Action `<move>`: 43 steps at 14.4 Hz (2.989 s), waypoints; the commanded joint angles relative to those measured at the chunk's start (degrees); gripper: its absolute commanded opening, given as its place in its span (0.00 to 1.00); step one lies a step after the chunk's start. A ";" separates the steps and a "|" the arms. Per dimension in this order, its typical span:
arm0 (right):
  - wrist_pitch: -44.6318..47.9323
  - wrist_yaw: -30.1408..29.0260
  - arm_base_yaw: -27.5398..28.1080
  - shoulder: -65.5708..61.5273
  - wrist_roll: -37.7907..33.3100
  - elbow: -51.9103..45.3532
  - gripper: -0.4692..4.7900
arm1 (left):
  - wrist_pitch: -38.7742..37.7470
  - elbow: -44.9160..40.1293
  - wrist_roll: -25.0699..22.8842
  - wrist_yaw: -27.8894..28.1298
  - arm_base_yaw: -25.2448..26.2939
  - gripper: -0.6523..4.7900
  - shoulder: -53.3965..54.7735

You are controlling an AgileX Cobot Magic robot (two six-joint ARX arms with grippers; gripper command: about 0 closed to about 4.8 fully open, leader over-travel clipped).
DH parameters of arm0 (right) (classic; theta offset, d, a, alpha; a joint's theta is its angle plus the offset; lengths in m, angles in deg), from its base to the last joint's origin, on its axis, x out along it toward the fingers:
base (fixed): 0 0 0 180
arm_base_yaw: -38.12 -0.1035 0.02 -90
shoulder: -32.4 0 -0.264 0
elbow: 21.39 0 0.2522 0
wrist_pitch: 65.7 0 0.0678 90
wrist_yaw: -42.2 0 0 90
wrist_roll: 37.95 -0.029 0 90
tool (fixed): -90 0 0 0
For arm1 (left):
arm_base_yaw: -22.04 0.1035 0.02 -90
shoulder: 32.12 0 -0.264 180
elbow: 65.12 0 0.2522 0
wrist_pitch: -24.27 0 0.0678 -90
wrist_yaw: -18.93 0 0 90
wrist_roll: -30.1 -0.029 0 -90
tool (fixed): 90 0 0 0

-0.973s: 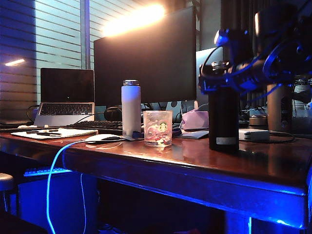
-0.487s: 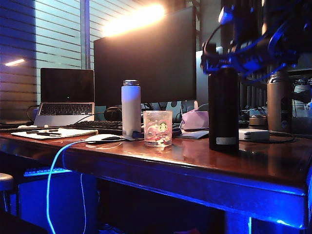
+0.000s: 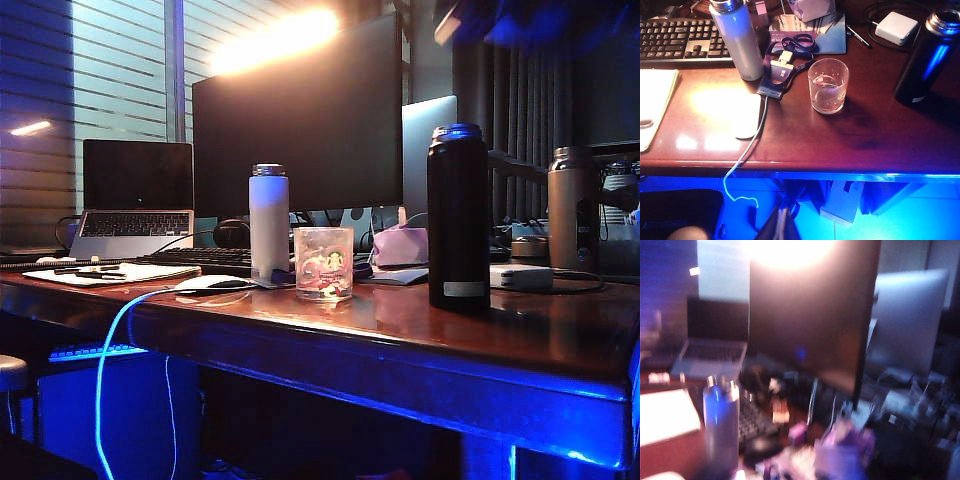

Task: Pick up the black thermos, pour a little water from inside into the glass cup, then place the black thermos back on the table.

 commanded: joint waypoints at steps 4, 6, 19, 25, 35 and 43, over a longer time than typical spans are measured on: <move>-30.93 5.81 0.07 25.49 -0.07 -0.11 0.09 | 0.42 0.28 0.13 -0.24 -0.04 0.16 -0.20; -35.41 12.74 0.11 34.45 -0.02 -6.47 0.09 | 0.42 0.28 0.13 -0.24 -0.04 0.16 -0.20; -47.39 6.27 16.79 73.77 -3.78 -45.42 0.09 | 0.39 0.28 0.13 -0.22 -0.04 0.16 -0.20; -59.08 4.52 19.78 80.24 -3.76 -47.04 0.09 | 0.35 0.28 0.13 -0.26 -0.04 0.16 -0.20; -58.90 3.93 19.61 80.24 -3.76 -47.04 0.09 | 0.39 0.28 0.13 -0.22 -0.04 0.16 -0.20; -58.88 3.93 19.61 80.24 -3.76 -47.04 0.09 | 4.22 0.02 2.27 14.49 -0.02 0.15 -0.76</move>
